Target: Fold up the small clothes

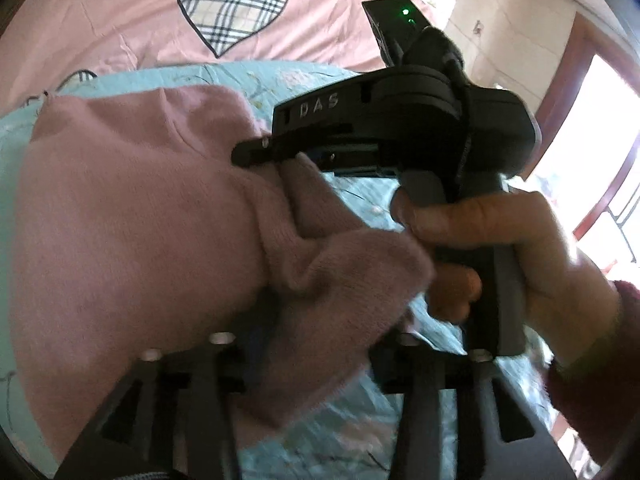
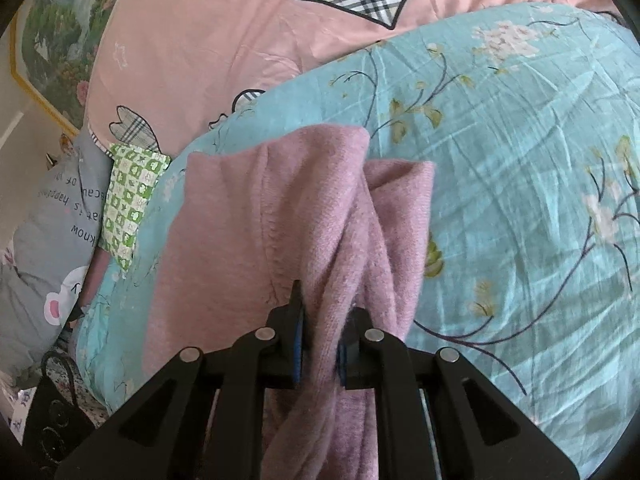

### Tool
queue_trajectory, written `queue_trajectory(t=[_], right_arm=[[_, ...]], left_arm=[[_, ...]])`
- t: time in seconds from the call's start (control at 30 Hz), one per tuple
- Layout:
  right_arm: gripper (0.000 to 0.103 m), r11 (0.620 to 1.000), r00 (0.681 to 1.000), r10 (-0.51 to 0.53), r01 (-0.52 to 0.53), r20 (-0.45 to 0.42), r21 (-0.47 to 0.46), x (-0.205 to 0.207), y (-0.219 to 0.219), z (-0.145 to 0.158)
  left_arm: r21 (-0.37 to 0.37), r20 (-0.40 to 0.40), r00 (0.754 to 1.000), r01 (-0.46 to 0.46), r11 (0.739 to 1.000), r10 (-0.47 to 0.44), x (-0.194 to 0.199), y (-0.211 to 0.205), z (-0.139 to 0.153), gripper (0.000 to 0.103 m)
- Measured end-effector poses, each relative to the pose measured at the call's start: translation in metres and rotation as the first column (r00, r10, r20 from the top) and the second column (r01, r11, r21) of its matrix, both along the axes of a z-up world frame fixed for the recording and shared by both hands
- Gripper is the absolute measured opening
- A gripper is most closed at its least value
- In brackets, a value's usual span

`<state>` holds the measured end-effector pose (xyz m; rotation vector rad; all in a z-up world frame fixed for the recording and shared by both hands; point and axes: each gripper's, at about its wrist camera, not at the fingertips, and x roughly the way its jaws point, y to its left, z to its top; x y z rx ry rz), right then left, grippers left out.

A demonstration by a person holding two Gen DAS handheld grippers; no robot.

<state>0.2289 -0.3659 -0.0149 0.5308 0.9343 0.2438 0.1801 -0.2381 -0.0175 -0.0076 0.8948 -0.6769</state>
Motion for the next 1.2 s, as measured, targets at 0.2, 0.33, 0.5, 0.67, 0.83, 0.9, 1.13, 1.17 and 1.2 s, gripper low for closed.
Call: queue_trajectory(t=[0.2,0.33,0.5,0.67,0.83,0.9,1.13,1.17,1.2], right_arm=[[0.042,0.996,0.996,-0.088,0.088,0.02,-0.011,-0.024,-0.017,0.012],[0.07,0.994,0.992,-0.106,0.106,0.062,0.002,-0.041,-0.017,0.021],[0.08,0.998,0.997,-0.07,0.07,0.043,0.009,-0.047,-0.005,0.021],[0.086,0.999,0.999,-0.046,0.046,0.015,-0.027,-0.038,0.003,0.015],[0.086,0.999,0.999,-0.032,0.032,-0.023,-0.019,-0.028,0.003,0.006],[0.086,1.0,0.999,-0.022,0.022,-0.045,-0.01,-0.023,0.004,0.001],[0.086,0.999,0.995,-0.012,0.015,-0.099,0.033,-0.011,0.001,-0.018],[0.086,0.998,0.994,-0.008,0.014,-0.105,0.055,-0.01,0.002,-0.021],[0.086,0.998,0.994,0.001,0.006,-0.107,0.067,-0.008,0.003,-0.023]], left_arm=[[-0.001,0.031,0.999,0.026,1.0,-0.026,-0.032,0.026,0.021,0.062],[-0.036,0.02,0.999,-0.049,0.998,0.05,-0.032,0.064,0.037,0.071],[-0.069,-0.016,0.984,-0.176,0.982,0.175,-0.017,0.114,0.045,0.08],[-0.077,-0.128,0.952,-0.289,0.954,0.278,0.017,0.153,0.035,0.081],[-0.144,-0.226,0.93,-0.326,0.934,0.289,0.042,0.177,0.017,0.082],[-0.16,-0.289,0.916,-0.332,0.93,0.277,0.058,0.181,0.006,0.082],[-0.229,-0.413,0.883,-0.338,0.913,0.223,0.095,0.184,-0.026,0.085],[-0.242,-0.427,0.88,-0.332,0.912,0.207,0.1,0.183,-0.031,0.086],[-0.246,-0.429,0.879,-0.334,0.91,0.207,0.104,0.182,-0.036,0.087]])
